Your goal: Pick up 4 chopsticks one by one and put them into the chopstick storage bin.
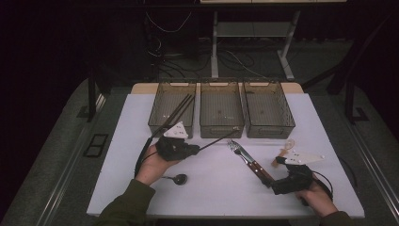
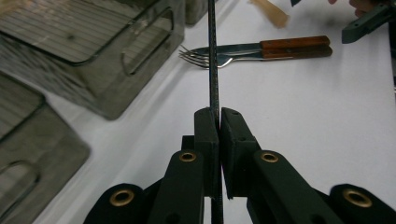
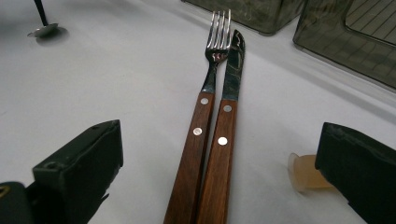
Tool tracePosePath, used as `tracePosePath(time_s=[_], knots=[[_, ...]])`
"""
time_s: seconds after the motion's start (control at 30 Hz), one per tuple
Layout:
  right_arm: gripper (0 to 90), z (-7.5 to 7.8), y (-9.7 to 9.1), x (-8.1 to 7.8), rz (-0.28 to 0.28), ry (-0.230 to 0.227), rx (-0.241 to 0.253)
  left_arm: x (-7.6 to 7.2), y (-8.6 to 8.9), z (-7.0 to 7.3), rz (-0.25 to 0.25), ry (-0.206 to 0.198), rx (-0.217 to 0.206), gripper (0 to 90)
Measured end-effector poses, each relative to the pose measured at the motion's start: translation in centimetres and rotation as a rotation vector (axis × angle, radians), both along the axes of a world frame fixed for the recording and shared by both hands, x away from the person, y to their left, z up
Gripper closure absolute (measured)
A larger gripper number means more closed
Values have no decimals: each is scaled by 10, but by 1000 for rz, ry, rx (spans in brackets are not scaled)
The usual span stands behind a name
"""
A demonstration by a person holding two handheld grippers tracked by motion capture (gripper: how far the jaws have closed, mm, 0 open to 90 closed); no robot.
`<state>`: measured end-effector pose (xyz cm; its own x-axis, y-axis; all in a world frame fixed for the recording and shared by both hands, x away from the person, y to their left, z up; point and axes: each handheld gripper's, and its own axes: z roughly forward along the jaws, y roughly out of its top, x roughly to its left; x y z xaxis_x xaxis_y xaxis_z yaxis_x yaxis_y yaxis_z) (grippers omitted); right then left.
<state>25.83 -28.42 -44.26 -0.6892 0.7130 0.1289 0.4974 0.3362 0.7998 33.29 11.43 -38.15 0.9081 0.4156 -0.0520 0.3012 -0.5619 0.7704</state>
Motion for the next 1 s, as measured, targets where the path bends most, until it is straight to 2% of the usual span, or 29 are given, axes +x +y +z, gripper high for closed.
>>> tracePosePath(time_s=[0.23, 0.33, 0.57, 0.8, 1.0], knots=[[11, 0, 0, 0, -1, 2, 0, 9, 20, 8, 49, -8, -23, 853], [11, 0, 0, 1, -4, 3, 0, 14, 29, 13, 71, -15, -21, 853], [11, -1, -1, 2, -8, 0, -4, 29, 43, 18, 143, -15, -32, 853], [11, 0, -1, 1, -3, -5, -1, 48, 53, 27, 220, -18, -9, 853], [11, 0, 0, 0, -2, -4, -3, 67, 61, 33, 310, -23, 0, 853]])
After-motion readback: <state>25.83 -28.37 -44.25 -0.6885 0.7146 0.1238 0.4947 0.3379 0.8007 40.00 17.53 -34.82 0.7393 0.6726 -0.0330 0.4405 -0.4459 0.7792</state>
